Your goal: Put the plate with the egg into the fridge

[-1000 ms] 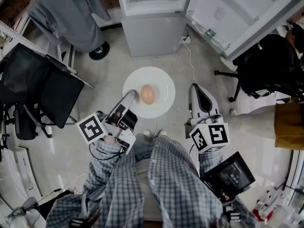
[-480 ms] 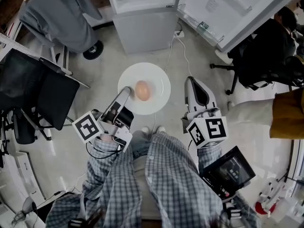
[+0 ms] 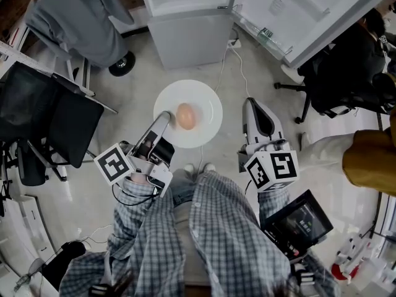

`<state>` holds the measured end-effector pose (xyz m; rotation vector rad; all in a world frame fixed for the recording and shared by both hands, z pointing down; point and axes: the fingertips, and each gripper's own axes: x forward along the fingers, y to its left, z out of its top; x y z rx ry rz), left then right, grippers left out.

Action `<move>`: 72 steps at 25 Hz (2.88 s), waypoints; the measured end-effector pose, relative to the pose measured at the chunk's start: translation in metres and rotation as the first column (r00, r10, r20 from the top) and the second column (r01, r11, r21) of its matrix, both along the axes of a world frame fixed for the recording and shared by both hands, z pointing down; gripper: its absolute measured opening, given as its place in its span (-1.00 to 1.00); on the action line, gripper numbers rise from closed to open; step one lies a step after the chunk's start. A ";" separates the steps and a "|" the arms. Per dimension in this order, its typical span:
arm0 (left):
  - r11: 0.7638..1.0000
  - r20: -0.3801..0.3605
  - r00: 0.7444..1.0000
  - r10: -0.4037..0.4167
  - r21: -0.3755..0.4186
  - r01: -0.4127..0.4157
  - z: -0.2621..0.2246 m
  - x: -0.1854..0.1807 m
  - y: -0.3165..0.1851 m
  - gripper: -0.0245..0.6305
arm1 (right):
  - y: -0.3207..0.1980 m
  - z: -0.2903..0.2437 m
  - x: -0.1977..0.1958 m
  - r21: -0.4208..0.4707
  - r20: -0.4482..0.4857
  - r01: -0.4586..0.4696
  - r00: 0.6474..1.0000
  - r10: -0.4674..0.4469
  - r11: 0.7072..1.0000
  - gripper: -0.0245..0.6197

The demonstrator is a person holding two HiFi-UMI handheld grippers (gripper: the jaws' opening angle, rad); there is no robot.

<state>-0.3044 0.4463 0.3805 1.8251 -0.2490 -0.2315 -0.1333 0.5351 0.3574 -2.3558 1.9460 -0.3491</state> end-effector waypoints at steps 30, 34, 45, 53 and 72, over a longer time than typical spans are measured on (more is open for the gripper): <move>0.988 -0.013 0.990 -0.144 -0.051 0.143 -0.002 0.023 0.028 -0.85 | 0.051 0.001 0.042 0.014 -0.056 0.076 0.996 -0.076 0.997 -0.91; 0.990 -0.003 0.991 -0.133 -0.048 0.133 -0.002 0.032 0.020 -0.85 | 0.045 0.002 0.046 0.015 -0.054 0.071 0.996 -0.070 0.997 -0.91; 0.992 -0.006 0.993 -0.120 -0.037 0.120 -0.002 0.058 -0.079 -0.85 | -0.047 0.000 0.072 0.021 -0.080 0.056 0.995 -0.054 0.998 -0.91; 0.994 0.019 0.994 -0.103 -0.029 0.104 -0.005 0.065 -0.166 -0.85 | -0.149 -0.008 0.075 0.030 -0.083 0.072 0.994 -0.069 0.997 -0.91; 0.988 0.046 0.990 -0.131 -0.081 0.134 0.010 0.125 -0.256 -0.85 | -0.243 0.005 0.135 0.003 -0.087 0.080 0.993 -0.080 0.997 -0.91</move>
